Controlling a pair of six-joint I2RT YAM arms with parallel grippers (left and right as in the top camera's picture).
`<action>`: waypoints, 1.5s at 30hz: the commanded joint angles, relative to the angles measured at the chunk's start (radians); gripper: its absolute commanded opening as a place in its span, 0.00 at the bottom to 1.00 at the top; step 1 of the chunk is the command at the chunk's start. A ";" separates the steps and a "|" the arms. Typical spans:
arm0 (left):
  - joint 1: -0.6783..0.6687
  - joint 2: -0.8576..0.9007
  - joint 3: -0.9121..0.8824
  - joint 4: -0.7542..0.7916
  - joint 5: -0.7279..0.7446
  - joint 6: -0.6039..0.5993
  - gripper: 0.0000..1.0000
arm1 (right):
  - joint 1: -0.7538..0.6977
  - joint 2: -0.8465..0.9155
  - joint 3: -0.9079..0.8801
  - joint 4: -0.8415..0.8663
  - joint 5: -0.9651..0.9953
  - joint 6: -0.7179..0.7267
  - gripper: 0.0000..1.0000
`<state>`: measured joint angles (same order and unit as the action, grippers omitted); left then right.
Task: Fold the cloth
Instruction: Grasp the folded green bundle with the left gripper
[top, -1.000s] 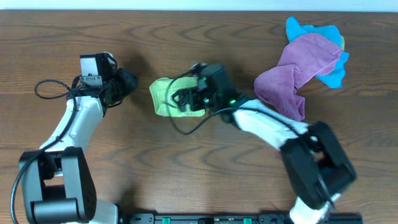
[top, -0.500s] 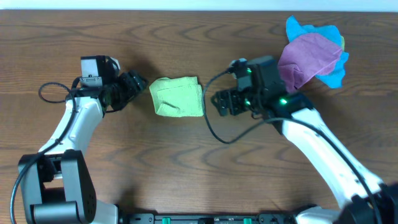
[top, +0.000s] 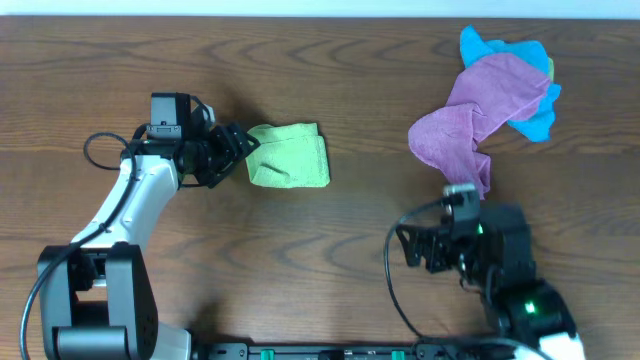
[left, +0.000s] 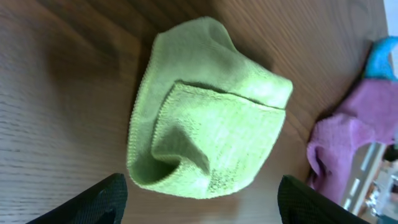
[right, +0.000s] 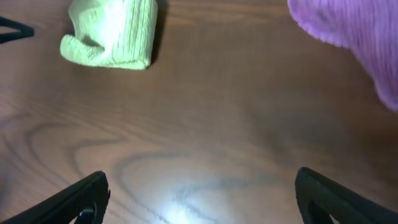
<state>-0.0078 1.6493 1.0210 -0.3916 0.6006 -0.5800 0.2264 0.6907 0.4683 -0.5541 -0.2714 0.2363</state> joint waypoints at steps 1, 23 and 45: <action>0.000 -0.021 0.021 -0.005 0.048 -0.011 0.79 | -0.007 -0.085 -0.038 -0.005 0.006 0.068 0.99; -0.042 -0.021 -0.177 0.161 0.069 -0.186 0.78 | -0.007 -0.101 -0.039 -0.011 0.006 0.066 0.99; -0.140 0.025 -0.334 0.484 -0.073 -0.388 0.88 | -0.007 -0.101 -0.039 -0.011 0.006 0.066 0.99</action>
<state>-0.1291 1.6489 0.6930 0.0803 0.5819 -0.9440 0.2260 0.5915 0.4324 -0.5640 -0.2699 0.2855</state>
